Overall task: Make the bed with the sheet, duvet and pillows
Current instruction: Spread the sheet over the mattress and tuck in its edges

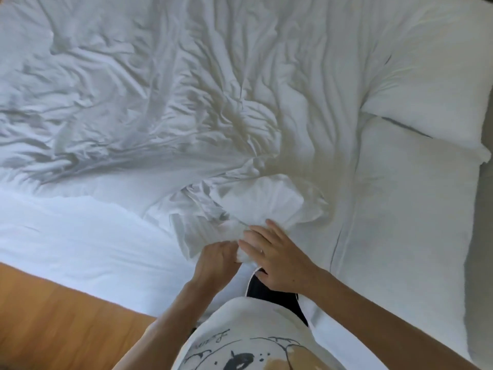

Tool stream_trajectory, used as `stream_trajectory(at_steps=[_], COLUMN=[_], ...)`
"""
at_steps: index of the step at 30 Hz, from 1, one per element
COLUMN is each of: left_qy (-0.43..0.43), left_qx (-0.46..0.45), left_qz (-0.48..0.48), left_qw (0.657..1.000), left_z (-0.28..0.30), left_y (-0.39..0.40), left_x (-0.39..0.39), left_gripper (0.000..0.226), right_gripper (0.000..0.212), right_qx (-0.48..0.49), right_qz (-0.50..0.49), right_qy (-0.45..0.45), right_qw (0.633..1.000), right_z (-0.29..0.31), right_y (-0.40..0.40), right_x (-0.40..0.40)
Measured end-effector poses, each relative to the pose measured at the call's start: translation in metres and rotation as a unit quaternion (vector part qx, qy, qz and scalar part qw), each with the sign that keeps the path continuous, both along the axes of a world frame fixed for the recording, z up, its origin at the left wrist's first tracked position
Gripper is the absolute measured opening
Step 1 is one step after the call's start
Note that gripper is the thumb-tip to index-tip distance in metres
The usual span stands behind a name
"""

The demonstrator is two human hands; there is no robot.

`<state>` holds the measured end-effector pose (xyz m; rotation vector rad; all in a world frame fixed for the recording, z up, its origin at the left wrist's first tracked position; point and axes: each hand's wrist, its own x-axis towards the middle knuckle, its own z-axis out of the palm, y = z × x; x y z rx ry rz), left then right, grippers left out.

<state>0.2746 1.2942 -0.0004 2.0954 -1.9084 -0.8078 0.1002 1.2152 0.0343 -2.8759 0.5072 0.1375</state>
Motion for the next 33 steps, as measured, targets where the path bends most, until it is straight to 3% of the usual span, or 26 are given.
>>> stream_trajectory(at_steps=[2, 4, 6, 8, 11, 13, 15, 17, 20, 24, 26, 30, 31, 33], left_qy=[-0.018, -0.024, -0.025, -0.031, -0.021, -0.028, -0.043, -0.039, -0.041, 0.010, 0.015, 0.013, 0.006, -0.002], left_qx=[0.022, 0.055, 0.091, 0.090, 0.105, 0.049, -0.040, -0.096, -0.090, -0.067, -0.087, -0.104, -0.113, -0.144], left_qz=[-0.013, -0.021, -0.007, 0.007, -0.061, -0.131, -0.142, -0.095, 0.024, 0.124, 0.099, 0.007, -0.022, -0.019], left_qw=[1.000, 0.998, 0.995, 0.995, 0.992, 0.990, 0.988, 0.990, 0.995, 0.990, 0.991, 0.994, 0.993, 0.989], left_z=[0.017, 0.035, 0.055, 0.073, 0.080, 0.077, 0.067, 0.058, 0.051, 0.059, 0.070, 0.085, 0.084, 0.085], left_y=[0.034, 0.073, 0.114, 0.147, 0.184, 0.199, 0.208, 0.209, 0.204, 0.211, 0.220, 0.252, 0.258, 0.264], left_x=[-0.007, -0.010, -0.014, -0.011, 0.000, 0.005, 0.010, 0.018, 0.036, 0.050, 0.040, -0.002, -0.011, -0.029], left_gripper=[0.039, 0.048, 0.046, 0.043, 0.028, 0.033, 0.041, 0.049, 0.047, 0.018, 0.028, 0.086, 0.086, 0.056], right_gripper=[0.078, 0.062, 0.041, 0.037, 0.033, 0.028, 0.025, 0.027, 0.038, 0.039, 0.035, 0.031, 0.030, 0.030], right_qx=[-0.030, -0.039, -0.027, 0.008, 0.074, 0.125, 0.155, 0.158, 0.118, 0.065, 0.059, 0.049, 0.047, 0.039], right_qz=[-0.017, -0.049, -0.066, -0.058, -0.063, -0.120, -0.178, -0.208, -0.193, -0.170, -0.170, -0.152, -0.140, -0.117], right_qy=[0.075, 0.074, 0.077, 0.112, 0.123, 0.128, 0.129, 0.139, 0.082, 0.046, 0.039, 0.036, 0.033, 0.020], right_qw=[0.997, 0.995, 0.994, 0.992, 0.988, 0.977, 0.963, 0.955, 0.970, 0.982, 0.983, 0.987, 0.988, 0.992], right_z=[0.002, 0.009, 0.025, 0.041, 0.048, 0.053, 0.059, 0.073, 0.099, 0.116, 0.116, 0.122, 0.125, 0.130], right_y=[0.035, 0.064, 0.095, 0.128, 0.175, 0.196, 0.205, 0.210, 0.216, 0.230, 0.234, 0.238, 0.240, 0.243], right_x=[0.002, 0.007, 0.015, 0.023, 0.016, 0.006, -0.009, -0.023, -0.040, -0.060, -0.070, -0.082, -0.084, -0.091])
